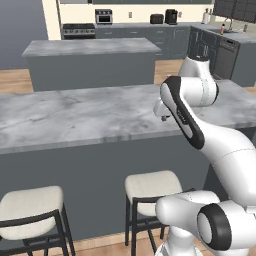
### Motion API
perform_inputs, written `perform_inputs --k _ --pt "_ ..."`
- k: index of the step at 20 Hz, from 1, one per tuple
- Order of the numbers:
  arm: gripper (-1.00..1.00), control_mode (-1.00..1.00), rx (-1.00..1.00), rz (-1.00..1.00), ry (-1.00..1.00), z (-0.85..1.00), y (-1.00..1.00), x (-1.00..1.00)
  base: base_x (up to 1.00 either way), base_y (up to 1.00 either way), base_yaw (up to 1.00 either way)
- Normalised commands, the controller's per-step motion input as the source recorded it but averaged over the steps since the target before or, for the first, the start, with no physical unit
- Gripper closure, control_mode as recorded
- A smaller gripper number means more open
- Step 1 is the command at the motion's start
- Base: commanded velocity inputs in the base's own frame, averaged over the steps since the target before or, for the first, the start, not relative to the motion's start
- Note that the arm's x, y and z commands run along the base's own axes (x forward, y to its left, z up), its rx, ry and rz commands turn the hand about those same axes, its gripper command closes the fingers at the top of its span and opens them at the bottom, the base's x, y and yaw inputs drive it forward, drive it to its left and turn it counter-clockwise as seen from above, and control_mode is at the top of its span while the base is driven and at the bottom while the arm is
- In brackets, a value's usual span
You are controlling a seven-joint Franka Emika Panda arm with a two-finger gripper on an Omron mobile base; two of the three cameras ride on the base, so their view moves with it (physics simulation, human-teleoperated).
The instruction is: Place the large bottle from the dining counter next to the other large bottle outside the sink, and place the small bottle from the dining counter next to the other small bottle inside the sink.
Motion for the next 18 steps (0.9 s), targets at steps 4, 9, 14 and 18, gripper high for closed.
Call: perform_inputs --k 4,9,14,18 --pt "-1.0 -1.0 -0.05 0.03 -0.06 0.69 0.1 0.04 0.0 0.0 0.0" --pt "-1.0 -1.0 -0.07 0.0 0.01 0.99 0.05 0.0 0.0 0.0 0.0" --pt "-1.0 -1.0 -0.03 0.0 0.15 0.78 0.0 0.0 0.0 0.0 0.0" --pt "-1.0 -1.0 -0.03 -0.01 0.11 0.77 -0.04 0.0 0.0 0.0 0.0"
